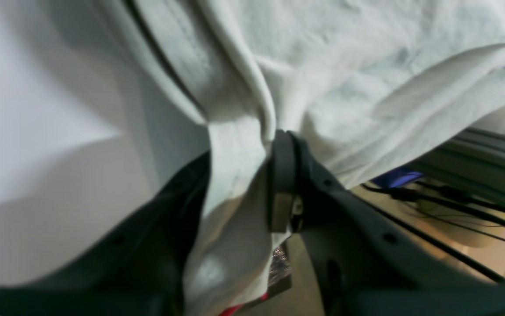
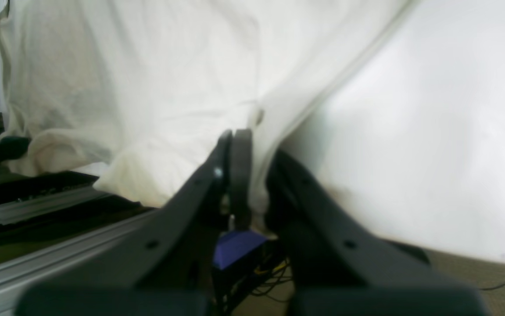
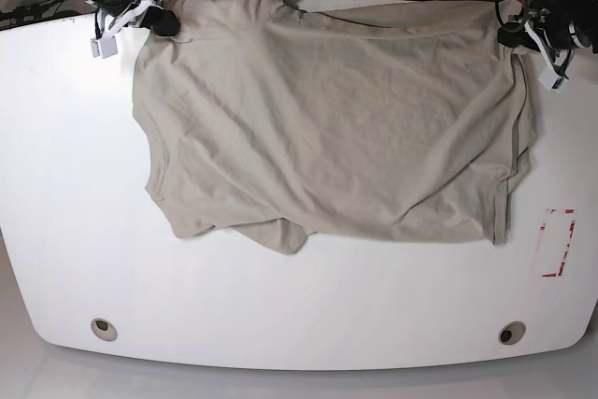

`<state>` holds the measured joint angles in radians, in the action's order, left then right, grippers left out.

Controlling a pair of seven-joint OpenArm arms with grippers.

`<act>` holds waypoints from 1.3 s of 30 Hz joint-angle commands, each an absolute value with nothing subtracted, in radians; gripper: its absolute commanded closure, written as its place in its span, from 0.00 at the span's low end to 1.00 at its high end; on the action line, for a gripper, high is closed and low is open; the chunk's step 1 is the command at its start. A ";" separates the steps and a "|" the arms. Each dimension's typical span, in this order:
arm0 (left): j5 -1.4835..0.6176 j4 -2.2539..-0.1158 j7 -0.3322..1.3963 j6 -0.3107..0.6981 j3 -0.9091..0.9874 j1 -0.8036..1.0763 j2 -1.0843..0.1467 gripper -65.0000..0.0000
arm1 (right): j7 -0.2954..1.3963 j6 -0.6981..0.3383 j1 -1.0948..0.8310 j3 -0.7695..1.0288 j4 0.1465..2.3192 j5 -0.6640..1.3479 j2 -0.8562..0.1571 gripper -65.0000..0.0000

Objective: Fold the T-shirt properly
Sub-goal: 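Release and regrasp the shirt edge with the left gripper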

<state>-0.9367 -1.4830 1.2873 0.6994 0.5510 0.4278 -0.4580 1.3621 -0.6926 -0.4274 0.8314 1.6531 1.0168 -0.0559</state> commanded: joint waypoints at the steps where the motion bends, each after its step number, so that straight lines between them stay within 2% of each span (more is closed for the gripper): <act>1: -0.946 -1.543 1.283 0.698 0.595 0.427 -0.473 0.82 | 1.349 -0.698 -0.427 0.837 1.669 1.038 -0.068 1.00; 14: -0.949 -1.609 1.285 0.698 0.656 0.421 -0.473 0.82 | 1.314 -0.698 -0.389 0.840 1.669 0.897 -0.067 1.00; 24: -0.949 -1.613 1.285 0.698 0.648 0.421 -0.472 0.83 | 1.314 -0.698 -0.384 0.839 1.673 0.894 -0.068 1.00; 26: -0.951 -1.613 1.285 0.698 0.648 0.420 -0.472 0.87 | 1.314 -0.698 -0.377 0.839 1.673 0.894 -0.070 1.00; 28: -0.951 -1.615 1.285 0.698 0.647 0.420 -0.472 0.99 | 1.314 -0.698 -0.361 0.842 1.673 0.894 -0.071 1.00; 39: -1.004 -1.797 1.336 0.698 0.656 0.401 -0.470 1.00 | 1.316 -0.698 -0.343 0.835 1.673 0.894 -0.067 1.00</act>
